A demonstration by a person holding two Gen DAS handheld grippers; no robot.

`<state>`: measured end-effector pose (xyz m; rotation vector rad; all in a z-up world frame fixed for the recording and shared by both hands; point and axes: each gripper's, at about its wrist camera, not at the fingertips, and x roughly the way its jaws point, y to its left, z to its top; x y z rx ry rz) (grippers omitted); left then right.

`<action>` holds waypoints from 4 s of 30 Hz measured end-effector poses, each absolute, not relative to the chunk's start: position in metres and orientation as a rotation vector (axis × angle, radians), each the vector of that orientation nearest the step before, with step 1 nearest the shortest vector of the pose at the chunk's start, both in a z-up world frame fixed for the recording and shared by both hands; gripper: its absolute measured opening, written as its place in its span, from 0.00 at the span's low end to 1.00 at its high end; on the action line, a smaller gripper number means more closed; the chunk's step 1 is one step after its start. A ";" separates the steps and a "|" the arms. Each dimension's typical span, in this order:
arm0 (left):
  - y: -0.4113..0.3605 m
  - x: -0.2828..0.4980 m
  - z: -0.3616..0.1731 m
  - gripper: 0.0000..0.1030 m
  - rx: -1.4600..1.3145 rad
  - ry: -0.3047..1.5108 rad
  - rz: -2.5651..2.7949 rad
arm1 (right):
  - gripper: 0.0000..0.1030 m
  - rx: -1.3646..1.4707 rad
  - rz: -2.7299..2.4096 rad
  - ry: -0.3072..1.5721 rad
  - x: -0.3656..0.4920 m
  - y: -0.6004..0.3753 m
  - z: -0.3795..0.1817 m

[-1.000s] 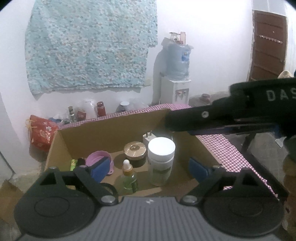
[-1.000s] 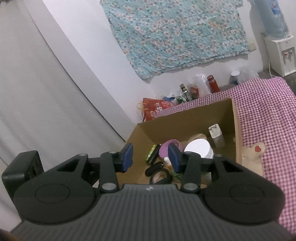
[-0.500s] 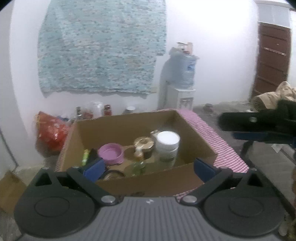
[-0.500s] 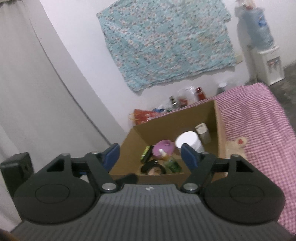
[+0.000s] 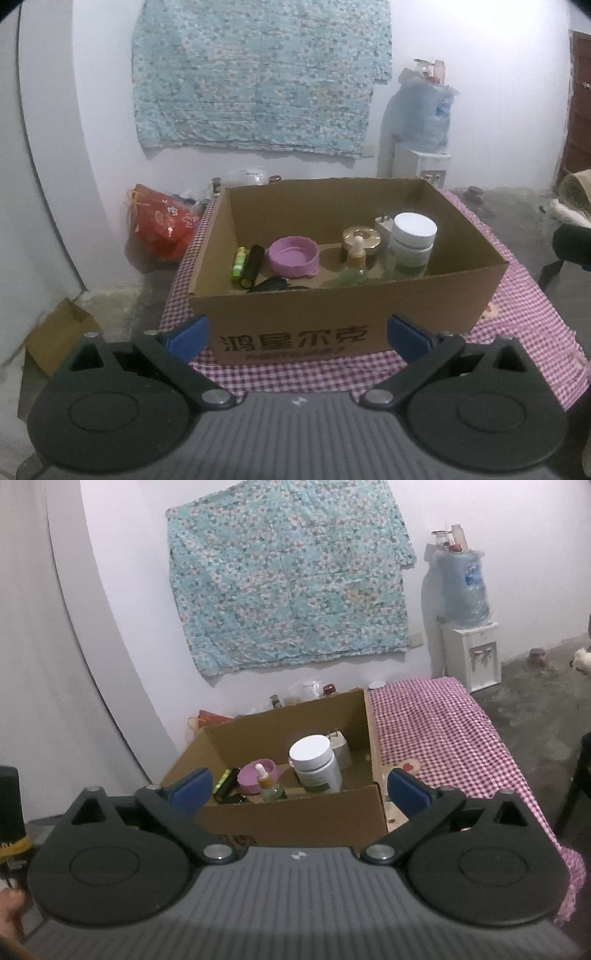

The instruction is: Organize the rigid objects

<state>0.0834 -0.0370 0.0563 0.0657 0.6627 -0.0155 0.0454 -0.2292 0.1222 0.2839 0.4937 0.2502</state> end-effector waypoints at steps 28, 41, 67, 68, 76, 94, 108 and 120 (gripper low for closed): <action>-0.039 0.176 0.057 0.93 0.073 0.578 -0.365 | 0.54 0.106 0.606 0.785 0.266 -0.147 0.132; -0.052 0.221 0.027 0.47 0.090 0.757 -0.395 | 0.23 -0.126 0.723 1.009 0.318 -0.098 0.098; -0.059 0.255 0.024 0.07 0.002 0.814 -0.383 | 0.08 -0.211 0.738 0.978 0.338 -0.110 0.095; -0.060 0.257 0.023 0.07 0.001 0.814 -0.382 | 0.08 -0.224 0.732 0.973 0.338 -0.109 0.096; -0.055 0.252 0.026 0.19 0.000 0.819 -0.384 | 0.11 -0.219 0.730 0.981 0.339 -0.110 0.094; 0.033 0.190 0.071 0.29 -0.074 0.666 -0.115 | 0.26 -0.049 0.866 1.071 0.305 -0.078 0.132; 0.059 0.183 0.067 0.45 -0.096 0.652 -0.044 | 0.26 -0.100 0.763 1.398 0.333 -0.028 0.049; 0.066 0.181 0.062 0.64 -0.146 0.650 -0.051 | 0.27 -0.109 0.747 1.451 0.329 -0.039 0.062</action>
